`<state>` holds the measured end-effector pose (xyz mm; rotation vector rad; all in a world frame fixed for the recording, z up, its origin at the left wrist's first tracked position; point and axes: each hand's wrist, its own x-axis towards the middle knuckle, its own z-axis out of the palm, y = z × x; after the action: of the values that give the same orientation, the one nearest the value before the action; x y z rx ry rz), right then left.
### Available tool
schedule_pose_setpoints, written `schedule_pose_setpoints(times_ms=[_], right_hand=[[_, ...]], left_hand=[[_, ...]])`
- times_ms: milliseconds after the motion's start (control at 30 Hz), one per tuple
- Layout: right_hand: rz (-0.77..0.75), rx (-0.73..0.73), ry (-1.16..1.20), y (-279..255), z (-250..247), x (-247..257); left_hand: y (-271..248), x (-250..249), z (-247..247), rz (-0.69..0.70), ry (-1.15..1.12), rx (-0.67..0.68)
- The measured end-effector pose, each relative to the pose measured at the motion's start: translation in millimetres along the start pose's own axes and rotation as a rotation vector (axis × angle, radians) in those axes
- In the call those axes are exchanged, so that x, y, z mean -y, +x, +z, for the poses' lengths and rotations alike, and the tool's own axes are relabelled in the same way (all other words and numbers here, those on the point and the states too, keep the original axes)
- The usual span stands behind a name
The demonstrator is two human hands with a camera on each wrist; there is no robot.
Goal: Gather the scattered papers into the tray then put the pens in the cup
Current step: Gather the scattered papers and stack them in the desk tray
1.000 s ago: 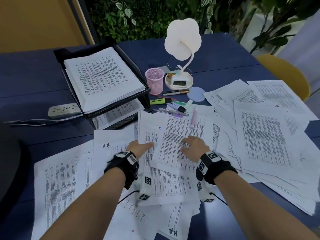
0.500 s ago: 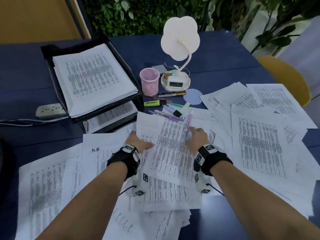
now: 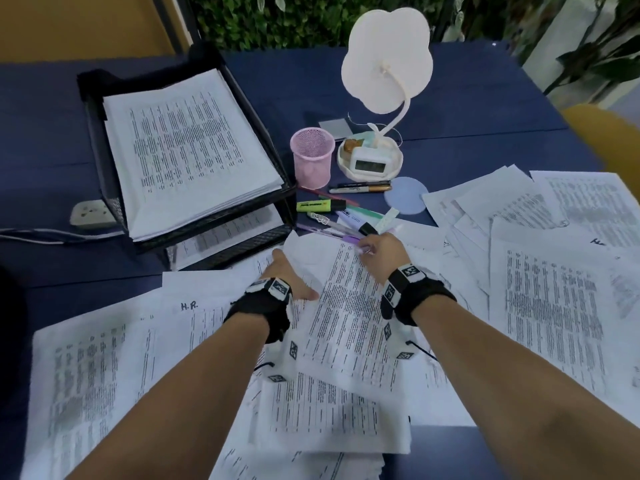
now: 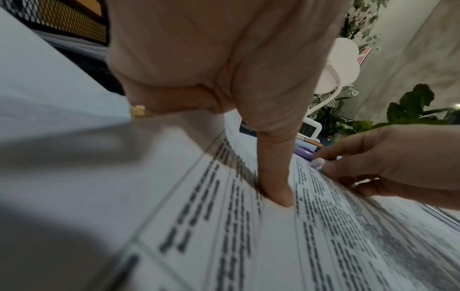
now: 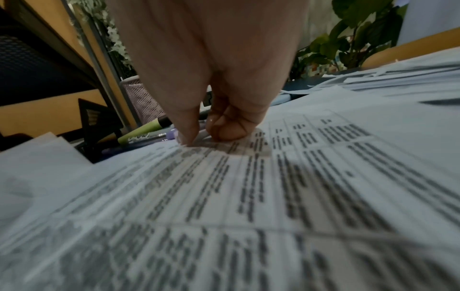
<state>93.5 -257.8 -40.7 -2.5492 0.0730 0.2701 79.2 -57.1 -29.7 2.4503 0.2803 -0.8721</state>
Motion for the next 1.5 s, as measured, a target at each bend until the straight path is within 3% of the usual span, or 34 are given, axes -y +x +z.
schedule_pose_setpoints(times_ms=[233, 367, 533, 633, 733, 833, 967, 1067, 1200, 1333, 1500], right_hand=[[0.059, 0.102, -0.017, 28.9, -12.0, 17.3], [0.11, 0.131, 0.099, 35.5, -17.6, 25.1], [0.11, 0.11, 0.068, 31.8, -22.1, 28.7], [0.122, 0.092, 0.026, 21.2, -29.0, 21.7], [0.304, 0.023, -0.093, -0.2, -26.6, -1.1], [0.484, 0.076, -0.228, -26.4, -25.4, -19.0], [0.595, 0.143, -0.342, -56.1, -21.4, -29.4], [0.515, 0.181, -0.365, -70.7, -12.5, -29.5], [0.387, 0.217, -0.353, -84.8, -16.1, -25.9], [0.406, 0.204, -0.238, -91.3, -21.6, -26.4], [0.436, 0.105, -0.151, -102.3, -17.4, -28.5]], left_hand=[[3.4, 2.4, 0.4, -0.048, 0.0, 0.002], [2.7, 5.0, 3.7, -0.04, -0.028, -0.024], [-3.3, 15.2, 6.1, -0.122, -0.367, -0.143], [-14.6, 21.7, 9.9, -0.166, -0.427, -0.149], [-17.9, 31.0, 18.9, -0.122, -0.393, -0.074], [-27.2, 36.3, 16.7, -0.069, -0.361, -0.051], [-21.7, 52.0, 20.2, -0.048, -0.356, 0.063], [1.9, 67.8, 37.5, -0.02, -0.39, 0.032], [-37.5, 43.4, 29.5, 0.006, -0.309, -0.056], [-51.0, 39.3, 30.3, 0.004, -0.273, -0.127], [-58.5, 55.1, 5.3, 0.031, -0.25, -0.108]])
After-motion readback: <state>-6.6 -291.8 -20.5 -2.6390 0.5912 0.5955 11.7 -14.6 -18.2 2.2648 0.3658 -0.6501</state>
